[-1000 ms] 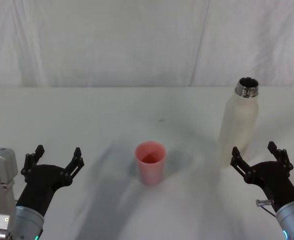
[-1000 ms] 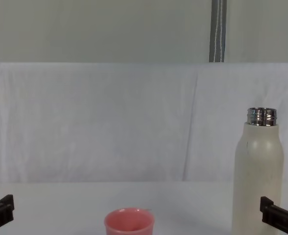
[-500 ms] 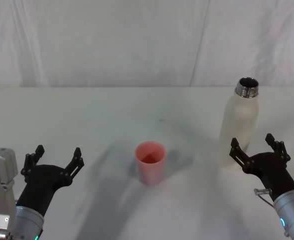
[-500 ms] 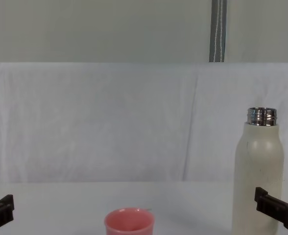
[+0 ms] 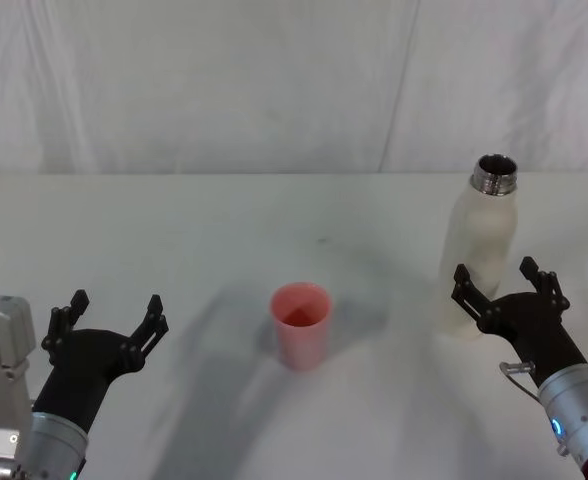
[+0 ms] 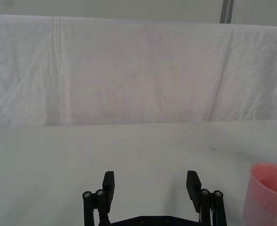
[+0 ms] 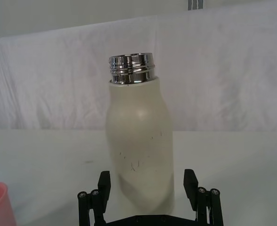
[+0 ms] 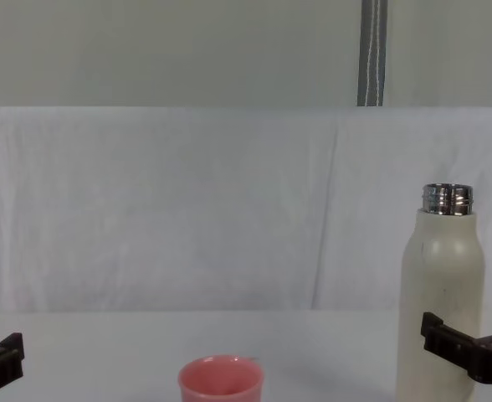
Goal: Grasp the thermos with one hand and pour water into the cup lid.
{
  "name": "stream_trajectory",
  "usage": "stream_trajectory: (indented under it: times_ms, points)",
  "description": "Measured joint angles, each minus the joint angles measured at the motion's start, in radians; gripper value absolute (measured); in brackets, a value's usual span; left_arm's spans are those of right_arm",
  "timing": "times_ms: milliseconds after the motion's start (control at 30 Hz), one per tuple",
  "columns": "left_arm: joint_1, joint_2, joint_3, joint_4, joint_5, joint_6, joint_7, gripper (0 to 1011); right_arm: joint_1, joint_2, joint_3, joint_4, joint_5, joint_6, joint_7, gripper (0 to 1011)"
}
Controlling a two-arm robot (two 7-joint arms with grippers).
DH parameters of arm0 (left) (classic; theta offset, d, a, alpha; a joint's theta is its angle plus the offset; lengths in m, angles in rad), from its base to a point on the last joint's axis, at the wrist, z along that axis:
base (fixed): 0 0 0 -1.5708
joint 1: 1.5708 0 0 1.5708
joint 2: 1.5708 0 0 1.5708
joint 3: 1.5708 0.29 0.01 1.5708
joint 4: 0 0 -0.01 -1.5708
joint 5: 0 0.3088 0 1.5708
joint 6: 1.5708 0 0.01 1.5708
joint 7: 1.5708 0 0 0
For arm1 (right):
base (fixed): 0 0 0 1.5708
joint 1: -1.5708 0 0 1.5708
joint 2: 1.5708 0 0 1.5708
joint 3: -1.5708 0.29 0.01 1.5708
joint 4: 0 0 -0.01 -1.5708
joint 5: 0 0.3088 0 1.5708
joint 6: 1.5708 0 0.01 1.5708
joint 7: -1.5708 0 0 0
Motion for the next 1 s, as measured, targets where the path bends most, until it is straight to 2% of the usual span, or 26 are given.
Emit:
stream_trajectory:
  times_ms: [300, 1000]
  points:
    - [0.0, 0.0, 0.0, 0.0, 0.0, 0.0, 0.0, 1001, 0.04, -0.001, 0.001, 0.047, 0.004, -0.005, 0.008, 1001]
    - [0.0, 0.0, 0.0, 0.0, 0.0, 0.0, 0.0, 1001, 0.093, 0.001, -0.018, 0.092, 0.005, -0.007, 0.022, 1001]
